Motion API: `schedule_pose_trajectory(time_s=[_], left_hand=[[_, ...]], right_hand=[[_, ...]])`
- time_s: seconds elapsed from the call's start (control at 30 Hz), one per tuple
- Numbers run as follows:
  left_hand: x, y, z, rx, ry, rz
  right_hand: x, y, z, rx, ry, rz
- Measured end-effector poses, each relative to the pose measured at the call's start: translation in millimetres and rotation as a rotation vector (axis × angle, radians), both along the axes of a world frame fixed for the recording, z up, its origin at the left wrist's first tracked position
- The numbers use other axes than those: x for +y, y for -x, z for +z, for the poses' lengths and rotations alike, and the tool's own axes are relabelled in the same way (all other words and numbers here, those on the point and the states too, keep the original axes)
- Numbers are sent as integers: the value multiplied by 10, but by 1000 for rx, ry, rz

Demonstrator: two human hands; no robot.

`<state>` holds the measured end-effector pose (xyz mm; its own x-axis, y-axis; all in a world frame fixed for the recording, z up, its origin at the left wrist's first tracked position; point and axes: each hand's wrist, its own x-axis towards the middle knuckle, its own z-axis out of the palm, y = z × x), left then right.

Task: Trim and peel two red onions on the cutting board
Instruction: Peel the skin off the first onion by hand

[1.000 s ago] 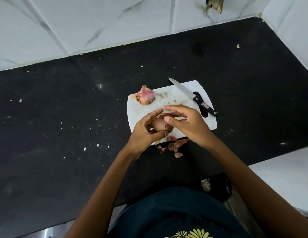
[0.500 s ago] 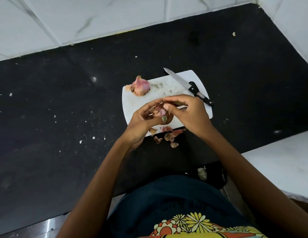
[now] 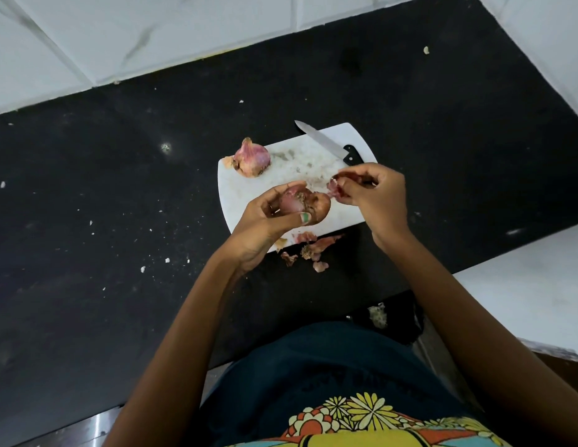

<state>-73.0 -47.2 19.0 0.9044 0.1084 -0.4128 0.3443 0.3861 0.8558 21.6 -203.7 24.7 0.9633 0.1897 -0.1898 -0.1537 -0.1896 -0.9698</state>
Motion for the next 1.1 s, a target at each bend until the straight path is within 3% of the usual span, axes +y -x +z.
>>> schedule_pose_trajectory(time_s=[0.2,0.37,0.47,0.63,0.77,0.87,1.1], left_hand=[[21,12,-27,24,77,94],[-3,37,-56,49,82,109],[-72,22,-49,94,66,129],[-199,21,-25,152,143,187],[-246,64,-5,124,309,135],[-229,67,-13,131,395,139],[-185,91,-96,178,390,191]], right_hand=[[-266,46,-87,-14,120,-124],[-416,160,-171,84,470,317],[-375,217,-200,80,565,354],[-280,241,27,-37,498,387],[-161,346,115,29,301,490],[-110,410,76,18,198,401],[-295,411,-31,131,100,235]])
